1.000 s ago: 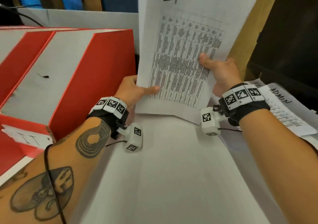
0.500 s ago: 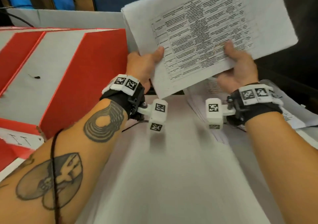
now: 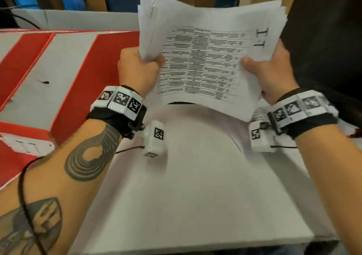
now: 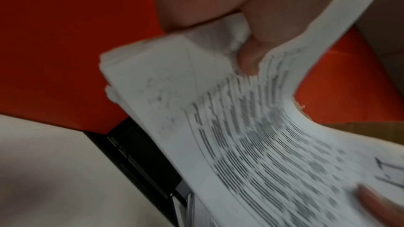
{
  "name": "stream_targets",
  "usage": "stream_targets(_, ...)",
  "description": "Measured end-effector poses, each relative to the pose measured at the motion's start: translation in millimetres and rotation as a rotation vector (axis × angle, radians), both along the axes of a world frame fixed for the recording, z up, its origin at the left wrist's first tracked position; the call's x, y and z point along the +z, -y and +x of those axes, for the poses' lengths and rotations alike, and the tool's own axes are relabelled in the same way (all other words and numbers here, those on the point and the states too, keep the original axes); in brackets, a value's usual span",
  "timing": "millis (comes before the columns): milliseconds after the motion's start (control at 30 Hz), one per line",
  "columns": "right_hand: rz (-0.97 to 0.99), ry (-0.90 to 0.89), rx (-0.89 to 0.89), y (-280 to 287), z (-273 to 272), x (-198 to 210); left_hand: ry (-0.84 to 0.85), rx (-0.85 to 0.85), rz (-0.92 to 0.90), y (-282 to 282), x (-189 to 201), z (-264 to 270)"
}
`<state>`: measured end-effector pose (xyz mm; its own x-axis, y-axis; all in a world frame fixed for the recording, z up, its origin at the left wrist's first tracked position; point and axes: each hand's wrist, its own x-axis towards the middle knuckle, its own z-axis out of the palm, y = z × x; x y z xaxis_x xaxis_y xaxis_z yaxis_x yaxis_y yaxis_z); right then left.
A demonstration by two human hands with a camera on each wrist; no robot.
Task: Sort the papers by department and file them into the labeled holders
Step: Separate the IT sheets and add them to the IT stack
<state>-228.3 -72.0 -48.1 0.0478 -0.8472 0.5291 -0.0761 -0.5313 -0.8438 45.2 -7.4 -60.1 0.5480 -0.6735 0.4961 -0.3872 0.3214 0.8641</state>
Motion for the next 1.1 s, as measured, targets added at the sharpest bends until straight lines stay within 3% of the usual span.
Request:
stream_targets(133,0.002,0.122,-0.079,-10,46,-23,-0.080,0.182,-0.011,-19,-18,-8)
stream_targets(267,0.198,0.171,-0.045,-13,53,-42,-0.146,0.144,0.094,-37,-36,2)
stream_targets(400,0.085,0.093,-0.088,-16,46,-31,-0.188,0.174,0.034,-45,-37,14)
stream_targets(500,-0.105,-0.090,-0.054,-13,43,-14,-0.202,0.197,0.023,-42,-30,15)
stream_targets(633,-0.240,-0.623,-0.174,-10,45,13,-0.209,0.228,0.044,-40,-27,15)
stream_targets(700,-0.241,-0.798,-0.262,-7,48,21,-0.230,0.212,0.047,-41,-27,15)
stream_targets(867,-0.325,-0.835,-0.408,-5,57,30,-0.230,0.177,0.000,-45,-29,14)
stream_targets(1000,-0.299,-1.163,-0.551,-1,60,42,-0.238,0.187,0.006,-44,-27,15)
stream_targets(1100,-0.312,-1.236,-0.547,5,62,48,-0.243,0.179,-0.003,-42,-27,17)
